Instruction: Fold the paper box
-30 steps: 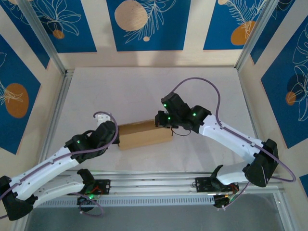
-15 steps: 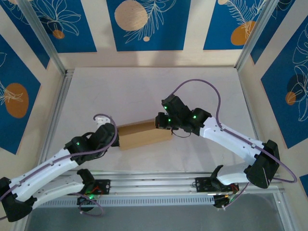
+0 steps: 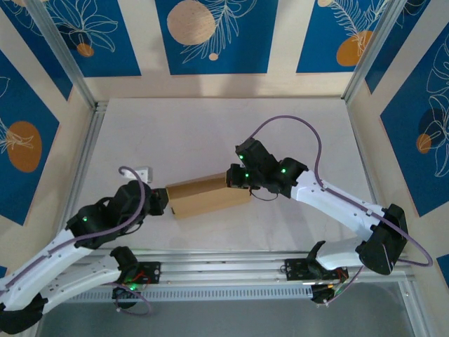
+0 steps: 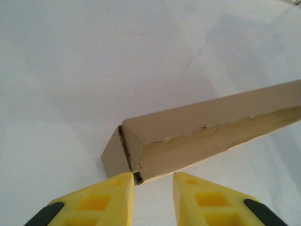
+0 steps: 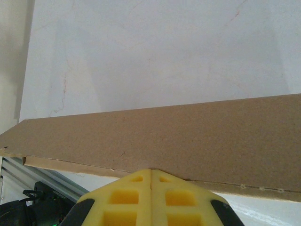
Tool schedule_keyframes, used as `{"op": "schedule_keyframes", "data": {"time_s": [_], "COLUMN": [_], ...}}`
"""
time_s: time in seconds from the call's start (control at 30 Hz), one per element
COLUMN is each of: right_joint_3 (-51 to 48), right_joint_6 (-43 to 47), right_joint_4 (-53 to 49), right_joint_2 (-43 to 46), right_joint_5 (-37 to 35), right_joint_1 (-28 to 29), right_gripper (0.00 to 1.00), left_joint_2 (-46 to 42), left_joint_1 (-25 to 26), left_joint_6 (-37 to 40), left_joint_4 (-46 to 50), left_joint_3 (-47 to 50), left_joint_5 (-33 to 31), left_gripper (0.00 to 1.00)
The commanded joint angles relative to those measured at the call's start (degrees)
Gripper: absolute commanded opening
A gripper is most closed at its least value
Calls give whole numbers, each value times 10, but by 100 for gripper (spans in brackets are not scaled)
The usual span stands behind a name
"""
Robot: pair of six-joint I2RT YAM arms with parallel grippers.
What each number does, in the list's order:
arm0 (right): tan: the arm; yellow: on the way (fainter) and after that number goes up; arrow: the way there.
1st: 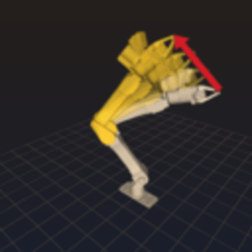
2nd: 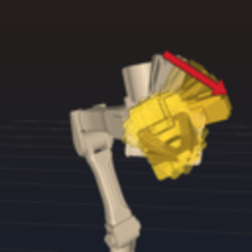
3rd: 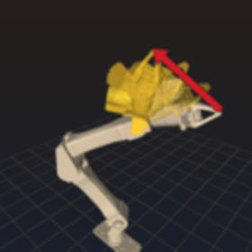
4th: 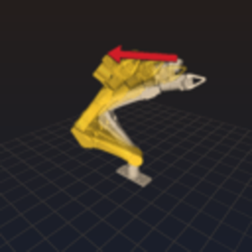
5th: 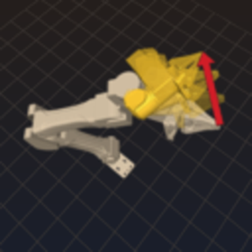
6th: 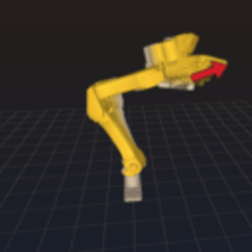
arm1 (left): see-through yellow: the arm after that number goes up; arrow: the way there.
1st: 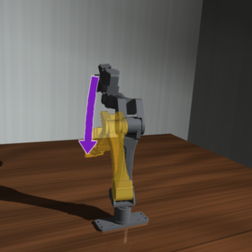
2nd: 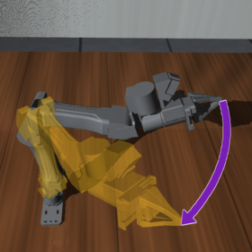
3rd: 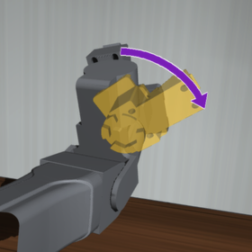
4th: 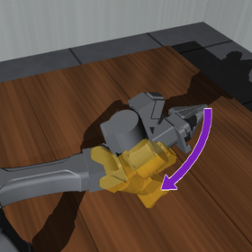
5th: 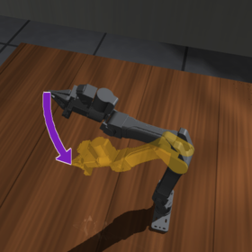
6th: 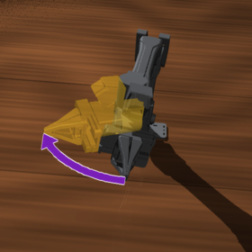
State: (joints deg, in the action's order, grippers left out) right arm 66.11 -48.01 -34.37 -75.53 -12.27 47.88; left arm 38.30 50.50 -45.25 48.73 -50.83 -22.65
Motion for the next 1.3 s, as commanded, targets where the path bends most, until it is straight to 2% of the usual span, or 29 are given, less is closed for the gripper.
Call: {"op": "schedule_keyframes", "data": {"time_s": [0.0, 0.1, 0.27, 0.53, 0.77, 0.93, 1.13, 1.27], "right_joint_3": [3, 6, 11, 17, 7, -5, -12, -1], "right_joint_6": [9, 9, 11, 11, 6, 0, 1, 4], "right_joint_4": [-54, -54, -57, -61, -52, -49, -46, -47], "right_joint_2": [-16, -18, -20, -21, -27, -33, -33, -33], "right_joint_5": [-7, -4, -1, -2, -1, 1, 0, 3], "right_joint_1": [-4, -4, -4, -3, -4, -3, -5, -7], "right_gripper": [0, 0, 0, 0, 0, 0, 0, 1], "left_joint_2": [-6, 7, 55, 81, 75, 50, 26, 27], "left_joint_1": [-3, -15, -49, -120, -123, -122, -123, -123], "left_joint_6": [15, 15, 17, -2, -51, -67, -88, -96], "left_joint_4": [24, 22, 6, -61, -112, -107, -111, -110], "left_joint_3": [-32, -39, -44, 2, 72, 102, 119, 109], "left_joint_5": [-28, -49, -38, 51, 119, 123, 131, 131], "left_gripper": [32, 37, 36, 27, 18, 13, 12, 17]}}
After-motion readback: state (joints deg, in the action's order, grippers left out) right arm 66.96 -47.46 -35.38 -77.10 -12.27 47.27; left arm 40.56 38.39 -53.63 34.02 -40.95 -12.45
